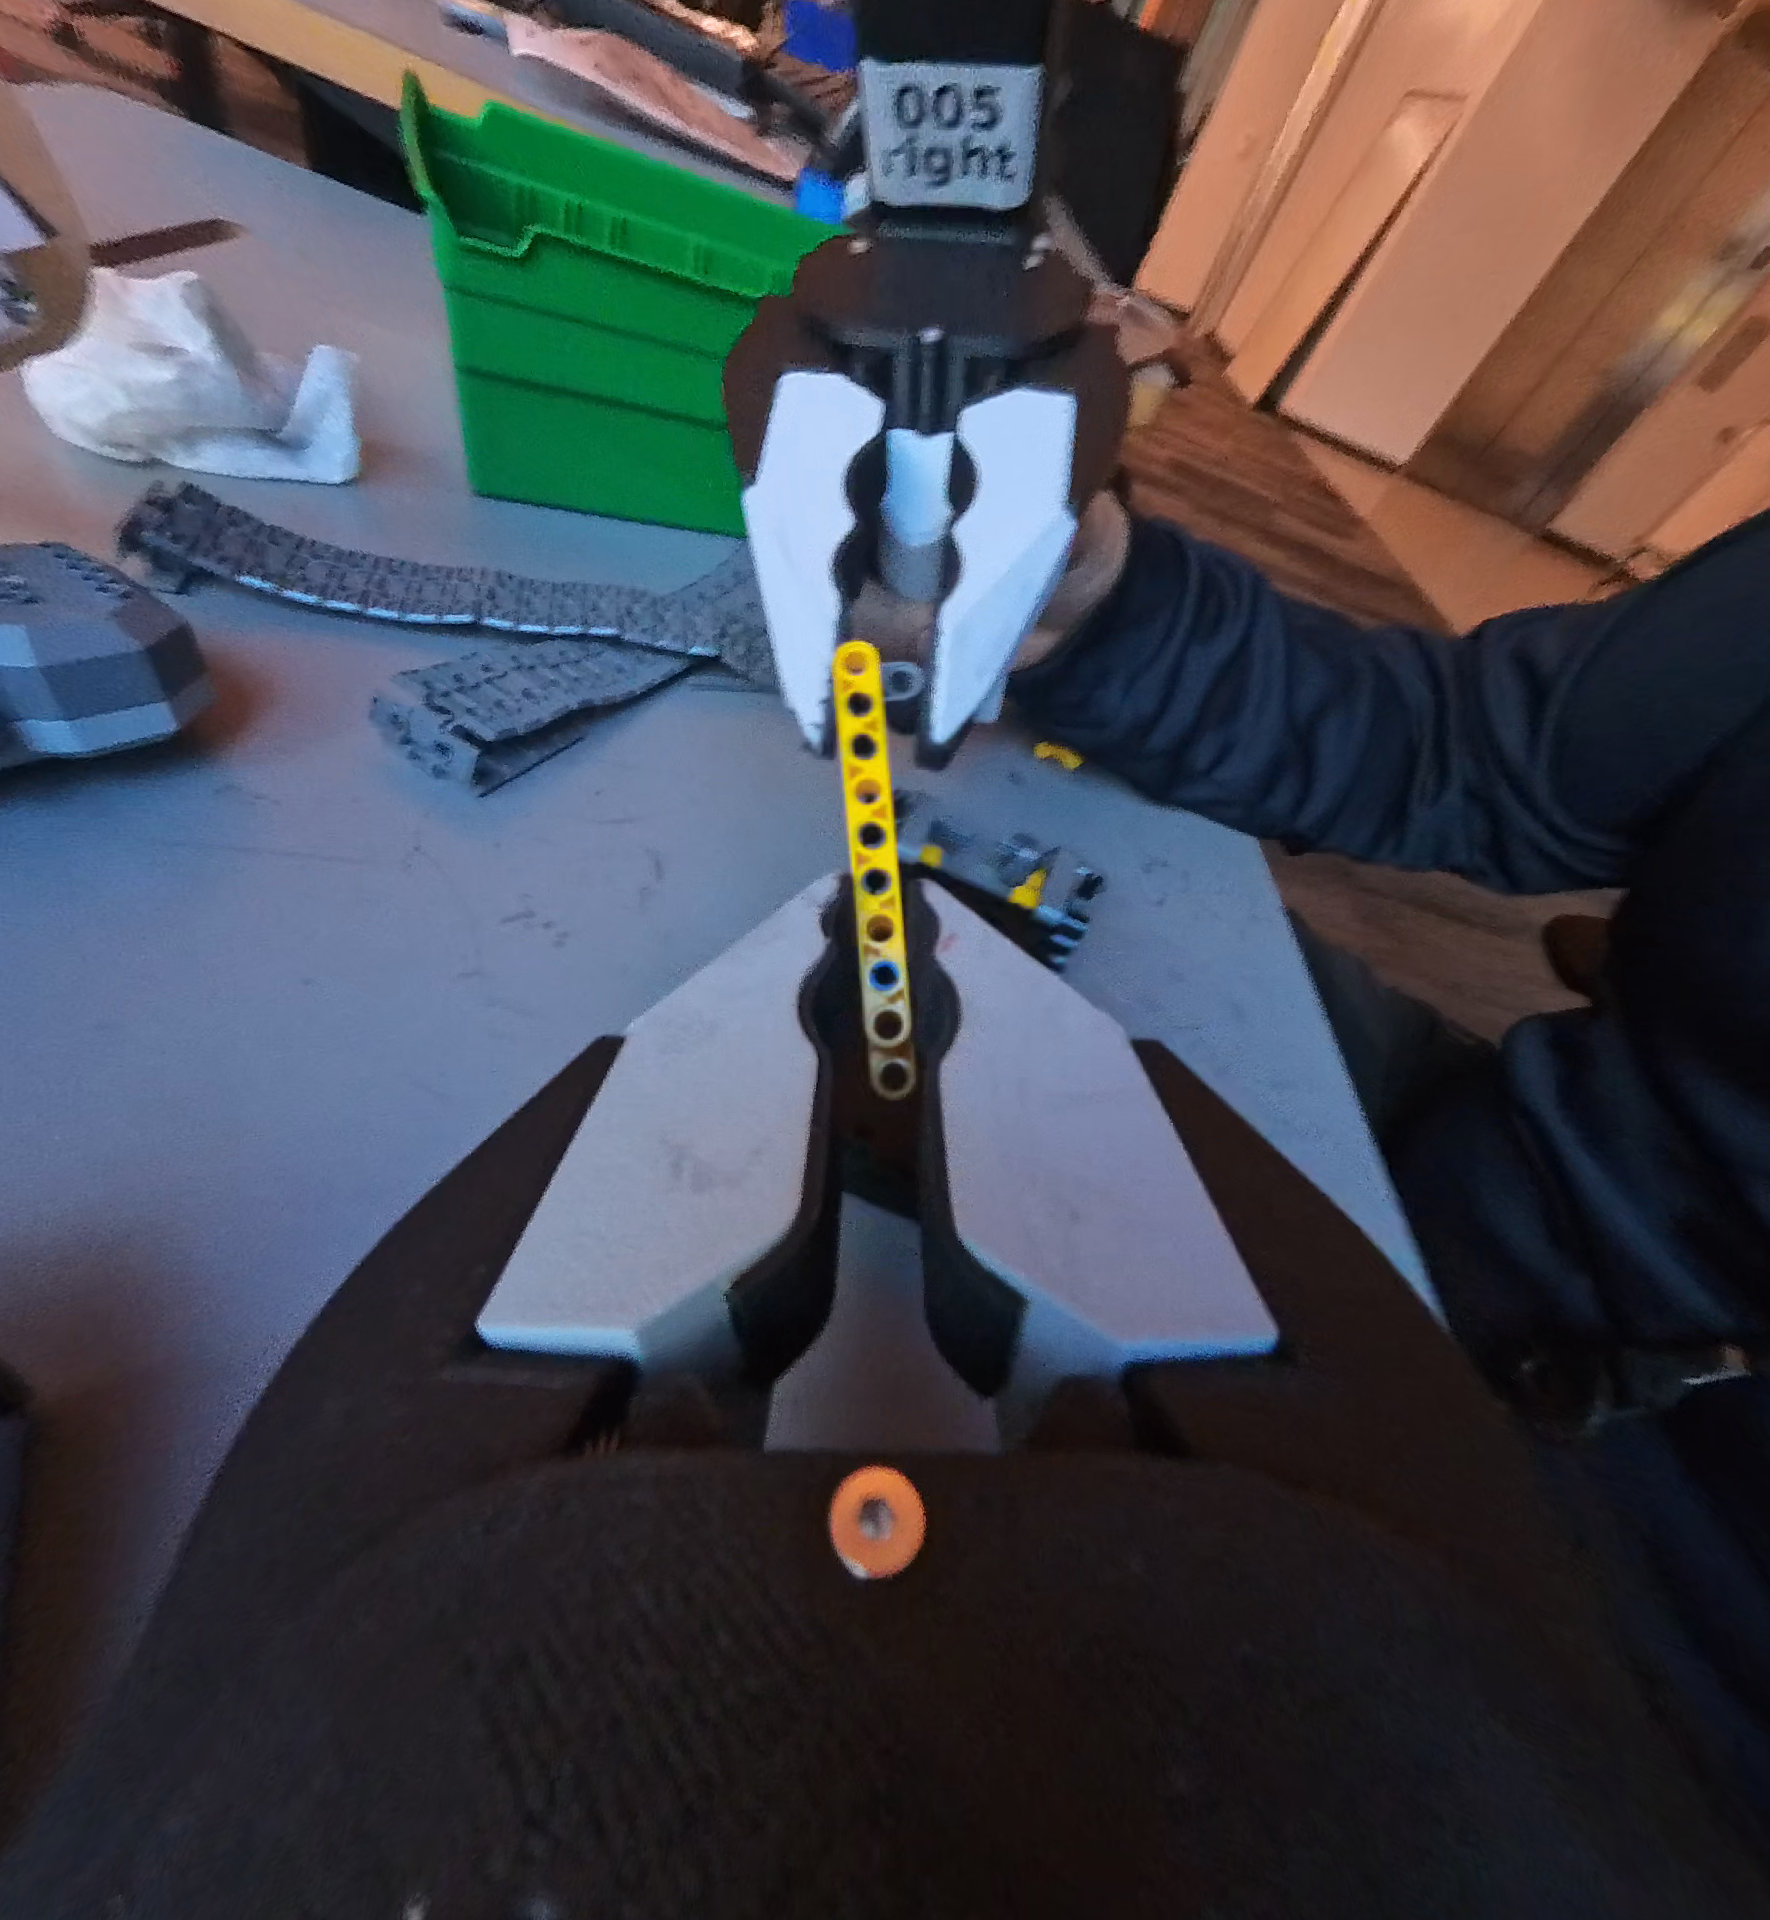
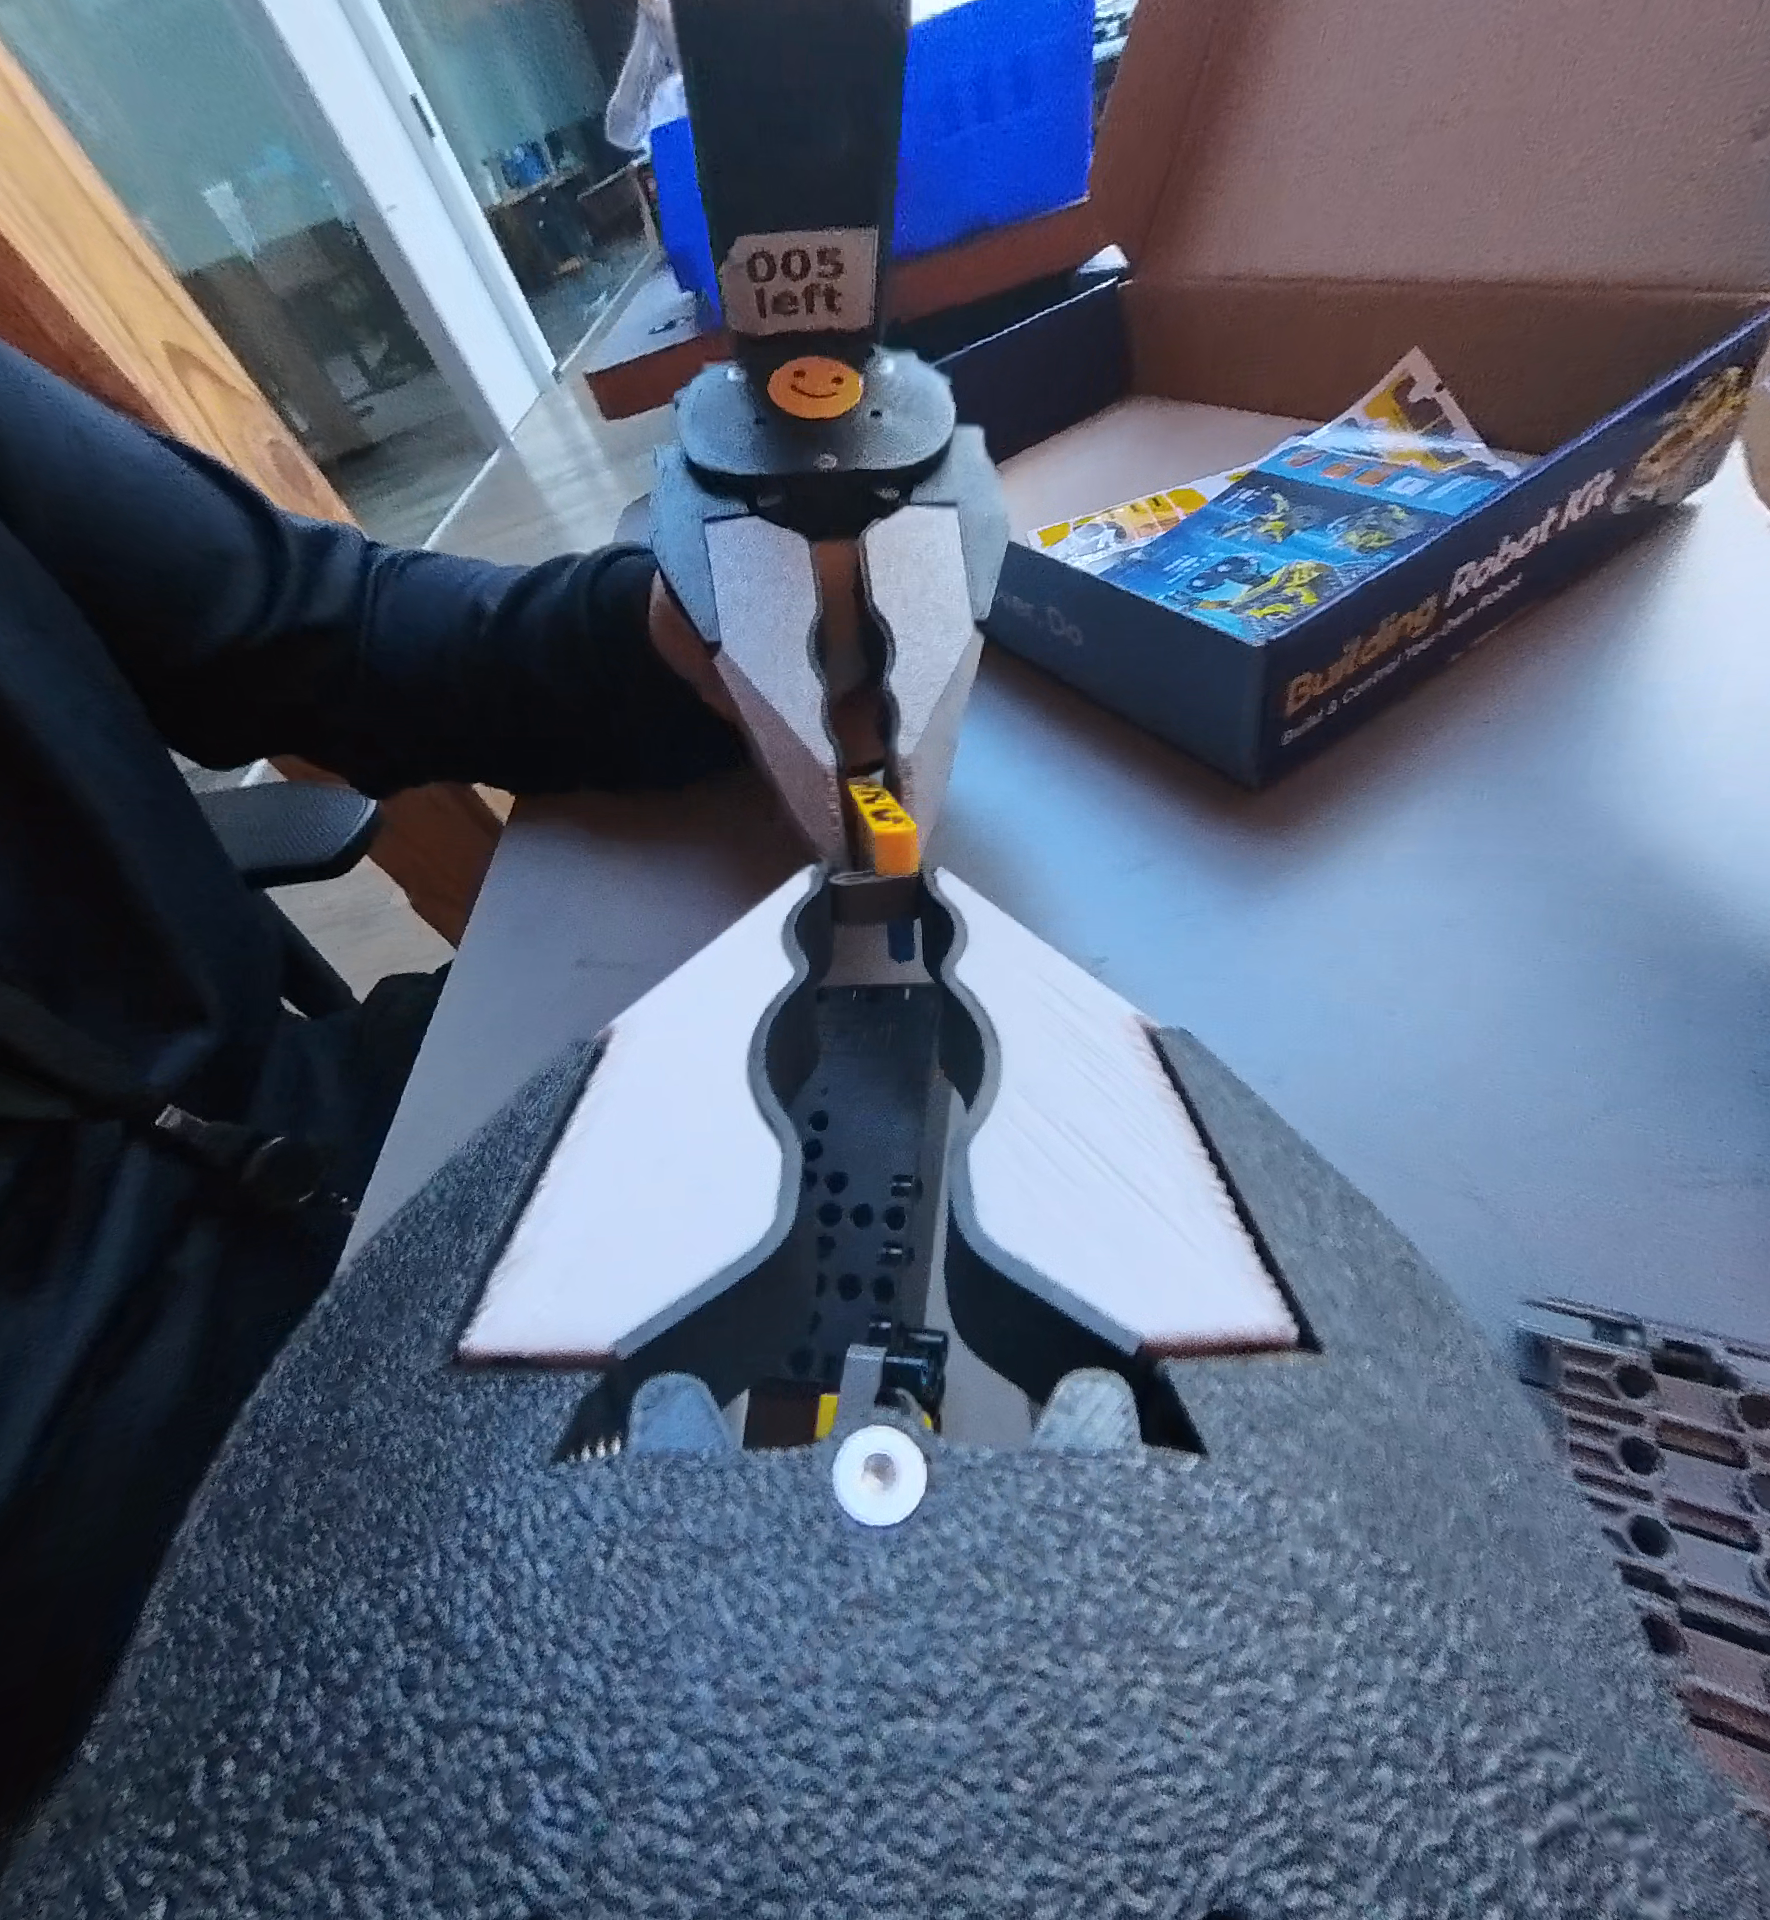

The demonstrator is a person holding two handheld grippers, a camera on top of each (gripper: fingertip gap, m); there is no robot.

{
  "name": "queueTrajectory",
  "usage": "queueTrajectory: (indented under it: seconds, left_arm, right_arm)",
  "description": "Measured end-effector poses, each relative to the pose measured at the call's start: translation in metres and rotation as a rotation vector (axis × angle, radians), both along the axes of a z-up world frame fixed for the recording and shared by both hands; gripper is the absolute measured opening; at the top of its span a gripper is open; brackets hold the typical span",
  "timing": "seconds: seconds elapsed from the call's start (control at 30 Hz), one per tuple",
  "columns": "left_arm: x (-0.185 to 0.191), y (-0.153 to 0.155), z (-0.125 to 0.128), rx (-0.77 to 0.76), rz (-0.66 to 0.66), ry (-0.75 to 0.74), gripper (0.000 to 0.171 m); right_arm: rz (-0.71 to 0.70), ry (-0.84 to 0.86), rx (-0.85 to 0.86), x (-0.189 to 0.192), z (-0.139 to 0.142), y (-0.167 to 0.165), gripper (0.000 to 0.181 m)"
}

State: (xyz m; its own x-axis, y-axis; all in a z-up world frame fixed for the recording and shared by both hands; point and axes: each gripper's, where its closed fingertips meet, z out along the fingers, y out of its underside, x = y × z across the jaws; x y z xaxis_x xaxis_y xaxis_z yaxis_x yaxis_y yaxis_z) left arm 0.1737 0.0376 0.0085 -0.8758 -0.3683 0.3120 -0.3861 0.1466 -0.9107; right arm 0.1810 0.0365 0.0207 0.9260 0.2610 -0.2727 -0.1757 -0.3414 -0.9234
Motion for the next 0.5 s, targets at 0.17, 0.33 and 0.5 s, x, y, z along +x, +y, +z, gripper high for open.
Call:
queueTrajectory:
  seconds: [0.17, 0.33, 0.5]
  left_arm:
    - [-0.004, 0.002, 0.000, 0.105, 0.002, -0.091, 0.004]
    - [-0.004, 0.003, 0.024, 0.020, 0.044, -0.146, 0.005]
    - [-0.003, 0.008, 0.036, -0.020, 0.077, -0.179, 0.005]
  right_arm:
    - [0.050, 0.053, 0.011, -0.007, 0.003, -0.002, 0.016]
    - [0.053, -0.160, -0.006, -0.015, -0.002, 0.000, 0.014]
    - [0.023, -0.151, -0.027, -0.012, -0.004, 0.004, 0.013]
